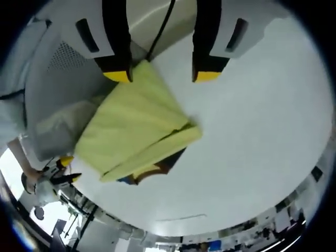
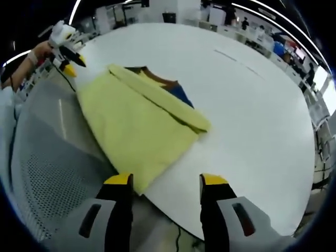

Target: Fold the garment on the visible template until the final outline fits inside the template.

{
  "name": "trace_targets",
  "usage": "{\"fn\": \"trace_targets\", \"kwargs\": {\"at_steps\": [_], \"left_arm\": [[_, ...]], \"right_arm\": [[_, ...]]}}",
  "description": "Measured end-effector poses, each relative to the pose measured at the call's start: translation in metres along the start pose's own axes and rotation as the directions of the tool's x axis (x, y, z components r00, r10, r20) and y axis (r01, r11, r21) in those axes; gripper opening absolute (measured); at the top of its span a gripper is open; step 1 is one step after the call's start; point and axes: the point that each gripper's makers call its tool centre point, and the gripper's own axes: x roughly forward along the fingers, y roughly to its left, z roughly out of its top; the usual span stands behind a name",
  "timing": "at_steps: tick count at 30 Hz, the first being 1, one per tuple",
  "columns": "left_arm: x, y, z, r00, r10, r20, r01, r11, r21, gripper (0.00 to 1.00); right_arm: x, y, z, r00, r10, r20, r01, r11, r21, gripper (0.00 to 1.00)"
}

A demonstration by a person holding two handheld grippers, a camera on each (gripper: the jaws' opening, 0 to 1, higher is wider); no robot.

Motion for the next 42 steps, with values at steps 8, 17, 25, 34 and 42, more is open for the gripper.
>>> {"fn": "trace_targets", "kwargs": {"at_steps": [8,17,25,34,42], "left_arm": [[0.005,-0.009,-0.016,0.999,-0.031,-0.024,0.031,0.999,-0.031,0.36],[0.014,-0.016,-0.030,0.997,-0.072,-0.040,0.068,0.994,-0.087,0.28],[0.020,-0.017,-0.039,0.994,-0.094,-0.061,0.086,0.989,-0.123,0.20],[0.030,-0.021,-0.049,0.989,-0.126,-0.074,0.112,0.978,-0.174,0.17],[0.035,-0.020,-0.052,0.988,-0.134,-0.074,0.116,0.972,-0.206,0.14]], "right_arm": [[0.002,0.007,-0.008,1.000,0.021,-0.016,-0.021,1.000,0.016,0.47],[0.003,0.015,-0.017,0.998,0.043,-0.038,-0.042,0.999,0.034,0.43],[0.008,0.021,-0.020,0.997,0.062,-0.050,-0.060,0.997,0.044,0.40],[0.010,0.023,-0.025,0.995,0.079,-0.065,-0.074,0.995,0.065,0.36],[0.011,0.024,-0.027,0.993,0.088,-0.072,-0.083,0.993,0.078,0.33]]}}
